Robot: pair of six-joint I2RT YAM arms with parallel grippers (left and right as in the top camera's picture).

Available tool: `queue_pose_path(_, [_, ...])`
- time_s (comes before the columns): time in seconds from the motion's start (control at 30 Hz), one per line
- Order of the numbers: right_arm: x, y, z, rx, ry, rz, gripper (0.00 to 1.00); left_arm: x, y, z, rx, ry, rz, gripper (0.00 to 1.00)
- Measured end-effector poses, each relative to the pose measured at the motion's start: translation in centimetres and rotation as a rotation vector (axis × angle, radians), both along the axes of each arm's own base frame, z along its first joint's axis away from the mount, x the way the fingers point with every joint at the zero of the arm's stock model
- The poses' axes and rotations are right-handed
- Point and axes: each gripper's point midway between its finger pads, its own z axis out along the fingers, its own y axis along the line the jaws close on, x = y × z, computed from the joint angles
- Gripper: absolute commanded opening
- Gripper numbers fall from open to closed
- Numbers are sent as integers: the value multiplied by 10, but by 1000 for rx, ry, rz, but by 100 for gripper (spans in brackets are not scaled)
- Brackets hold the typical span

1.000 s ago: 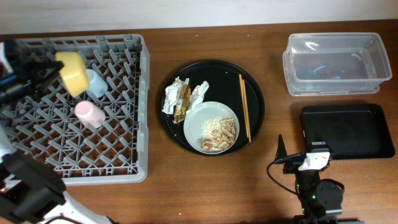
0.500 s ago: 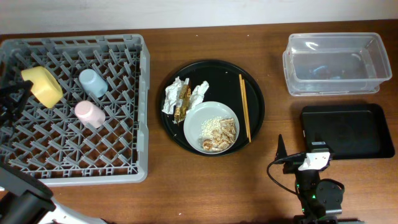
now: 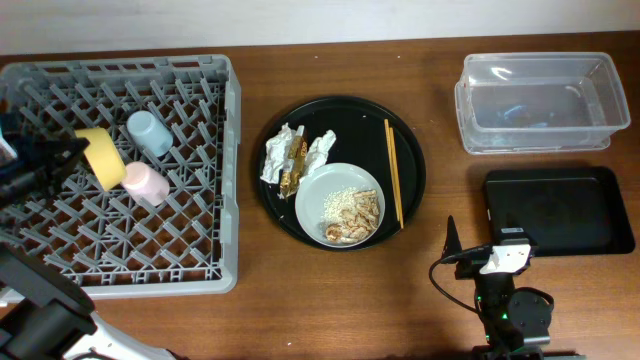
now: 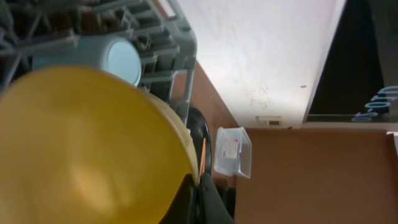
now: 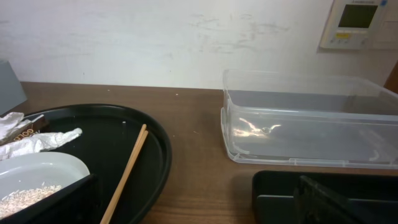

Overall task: Sort waste into correct bins and load items into the dishwasher rack
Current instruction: 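Carry the yellow bowl to the rack and lay it down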

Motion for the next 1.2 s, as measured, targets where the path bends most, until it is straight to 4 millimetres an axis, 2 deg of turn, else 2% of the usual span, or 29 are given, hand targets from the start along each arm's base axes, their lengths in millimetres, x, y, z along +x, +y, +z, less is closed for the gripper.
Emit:
queue_pose_path(0.13, [0, 0, 0, 0, 0, 0, 98, -10, -5, -9, -19, 86, 1, 0])
queue_pose_path(0.33, [0, 0, 0, 0, 0, 0, 98, -8, -5, -11, 39, 52, -24, 0])
queue_pose_path(0.43, [0, 0, 0, 0, 0, 0, 98, 1, -10, -10, 74, 15, -47, 0])
queue_pose_path(0.5, [0, 0, 0, 0, 0, 0, 98, 14, -15, -6, 106, -45, -69, 0])
queue_pose_path(0.63, [0, 0, 0, 0, 0, 0, 98, 40, -33, -7, 134, -44, -84, 1])
queue_pose_path(0.7, [0, 0, 0, 0, 0, 0, 99, 51, -36, 2, 139, -110, -95, 0])
queue_pose_path(0.77, [0, 0, 0, 0, 0, 0, 98, 55, -34, 12, 129, -165, -98, 0])
queue_pose_path(0.93, [0, 0, 0, 0, 0, 0, 98, 55, -19, 14, 96, -143, -43, 0])
queue_pose_path(1.03, [0, 0, 0, 0, 0, 0, 98, 62, -12, 19, 119, -177, -26, 1])
queue_pose_path(1.2, [0, 0, 0, 0, 0, 0, 98, 67, -3, 14, 123, -121, 34, 0])
